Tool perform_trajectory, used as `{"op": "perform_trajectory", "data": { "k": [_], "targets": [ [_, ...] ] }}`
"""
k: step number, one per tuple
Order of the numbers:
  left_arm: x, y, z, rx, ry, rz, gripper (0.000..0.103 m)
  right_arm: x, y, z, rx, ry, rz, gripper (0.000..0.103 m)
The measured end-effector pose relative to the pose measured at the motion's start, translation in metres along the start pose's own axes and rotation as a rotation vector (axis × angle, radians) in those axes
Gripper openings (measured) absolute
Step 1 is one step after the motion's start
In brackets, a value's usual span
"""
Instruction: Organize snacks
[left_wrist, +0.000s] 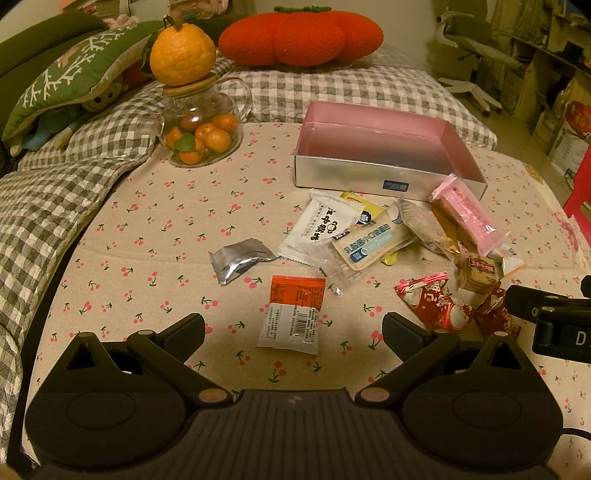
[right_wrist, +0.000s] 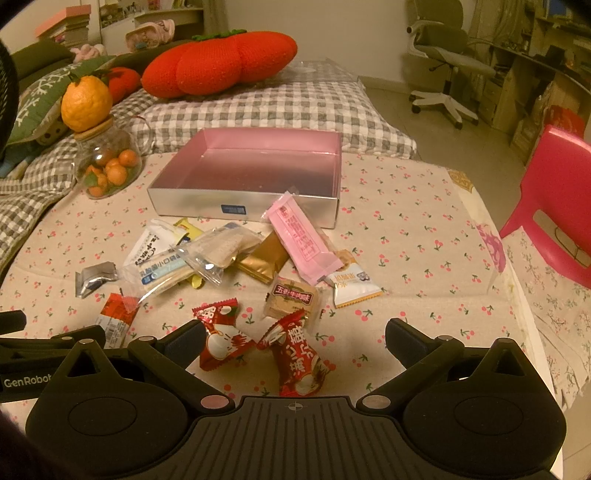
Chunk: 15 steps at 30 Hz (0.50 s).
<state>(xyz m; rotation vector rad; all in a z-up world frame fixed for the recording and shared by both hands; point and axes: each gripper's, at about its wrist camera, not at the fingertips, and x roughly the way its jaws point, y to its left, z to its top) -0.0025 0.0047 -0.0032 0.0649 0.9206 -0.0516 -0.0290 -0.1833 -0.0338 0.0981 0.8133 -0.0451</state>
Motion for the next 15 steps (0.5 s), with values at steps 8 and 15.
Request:
{"op": "perform_trajectory", "data": {
  "k": [8, 15],
  "targets": [
    [0.001, 0.003, 0.003, 0.009, 0.002, -0.004, 0.102, 0.002, 0.001, -0.002, -0.012, 0.012, -0.01, 0.103],
    [0.002, 0.012, 0.02, -0.005, -0.024, -0.02, 0.102, 0.002, -0.006, 0.014, -0.012, 0.047, 0.024, 0.103]
  ]
}}
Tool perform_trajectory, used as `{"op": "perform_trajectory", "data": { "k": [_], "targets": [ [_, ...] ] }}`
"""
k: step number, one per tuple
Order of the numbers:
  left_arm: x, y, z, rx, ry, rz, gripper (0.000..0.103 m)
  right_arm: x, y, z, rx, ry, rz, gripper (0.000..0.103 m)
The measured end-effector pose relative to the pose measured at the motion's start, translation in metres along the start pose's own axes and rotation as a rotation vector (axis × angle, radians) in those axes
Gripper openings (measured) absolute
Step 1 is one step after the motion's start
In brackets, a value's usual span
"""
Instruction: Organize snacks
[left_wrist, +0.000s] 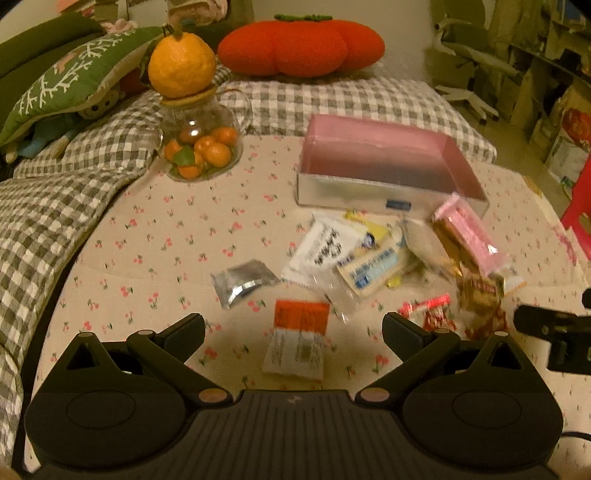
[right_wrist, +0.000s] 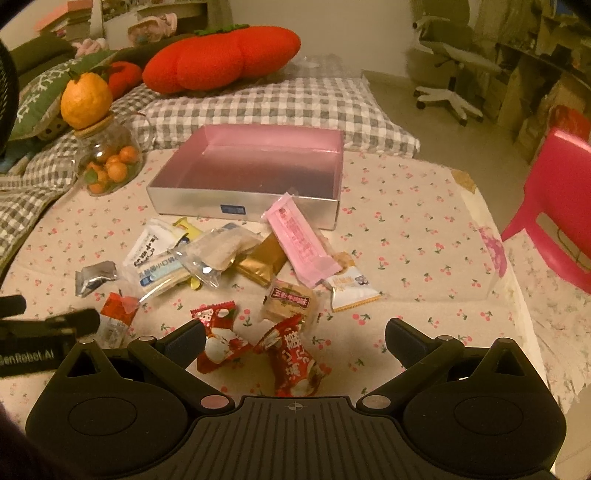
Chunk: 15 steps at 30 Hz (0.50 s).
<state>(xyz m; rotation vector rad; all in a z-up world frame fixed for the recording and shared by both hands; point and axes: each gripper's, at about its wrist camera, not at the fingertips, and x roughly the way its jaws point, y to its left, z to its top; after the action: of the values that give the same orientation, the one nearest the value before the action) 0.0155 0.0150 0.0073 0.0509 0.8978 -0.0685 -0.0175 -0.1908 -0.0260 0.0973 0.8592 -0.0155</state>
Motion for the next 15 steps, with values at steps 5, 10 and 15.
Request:
{"op": "perform_trajectory", "data": {
  "k": [5, 10, 15],
  "targets": [
    [0.007, 0.011, 0.015, 0.0, 0.018, -0.026, 0.102, 0.0, -0.009, 0.017, 0.012, 0.023, 0.035, 0.103],
    [0.013, 0.013, 0.023, 0.046, 0.018, -0.084, 0.099, 0.009, -0.015, 0.031, 0.003, 0.095, 0.12, 0.103],
    [0.022, 0.007, 0.028, 0.112, 0.021, -0.165, 0.093, 0.021, -0.023, 0.043, 0.063, 0.125, 0.194, 0.103]
  ]
}}
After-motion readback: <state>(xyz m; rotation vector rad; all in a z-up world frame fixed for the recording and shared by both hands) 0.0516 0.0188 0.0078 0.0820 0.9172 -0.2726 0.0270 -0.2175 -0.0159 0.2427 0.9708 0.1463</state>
